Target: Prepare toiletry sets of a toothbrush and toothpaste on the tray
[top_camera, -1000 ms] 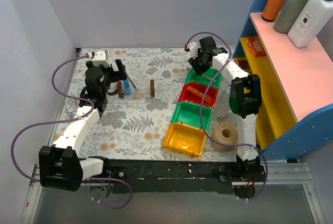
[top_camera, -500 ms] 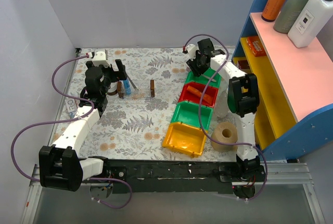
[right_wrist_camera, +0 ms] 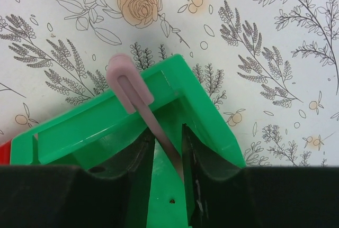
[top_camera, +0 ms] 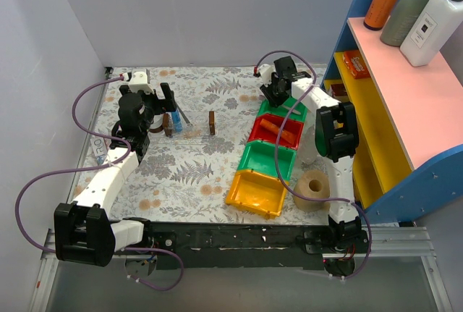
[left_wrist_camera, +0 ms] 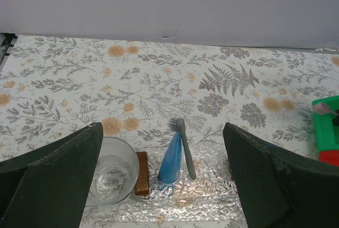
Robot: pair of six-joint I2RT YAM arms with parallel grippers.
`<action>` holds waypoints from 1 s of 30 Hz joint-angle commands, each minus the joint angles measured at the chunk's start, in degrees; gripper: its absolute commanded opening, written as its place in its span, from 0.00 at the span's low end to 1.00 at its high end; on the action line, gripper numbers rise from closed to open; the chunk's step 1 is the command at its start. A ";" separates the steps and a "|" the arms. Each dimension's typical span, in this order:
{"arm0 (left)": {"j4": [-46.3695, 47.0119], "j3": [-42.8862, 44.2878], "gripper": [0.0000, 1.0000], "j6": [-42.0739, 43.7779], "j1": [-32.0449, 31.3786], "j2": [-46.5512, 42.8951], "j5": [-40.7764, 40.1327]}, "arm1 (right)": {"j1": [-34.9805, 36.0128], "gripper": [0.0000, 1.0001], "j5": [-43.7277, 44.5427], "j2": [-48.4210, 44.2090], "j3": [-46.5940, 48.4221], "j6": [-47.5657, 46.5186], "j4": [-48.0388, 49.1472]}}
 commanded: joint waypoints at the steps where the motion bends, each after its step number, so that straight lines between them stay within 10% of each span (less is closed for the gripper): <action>1: 0.56 -0.31 0.98 1.05 0.41 -0.16 -0.60 | -0.18 0.30 -0.22 -0.65 -1.42 -1.06 2.88; 15: 0.65 -0.40 0.98 1.14 0.41 -0.42 -0.87 | -0.18 0.01 -1.45 -5.66 -5.64 0.52 6.83; 30: 0.65 -0.48 0.98 1.06 0.41 -1.12 -0.95 | -0.26 0.01 -0.75 -13.74 -13.01 1.84 14.21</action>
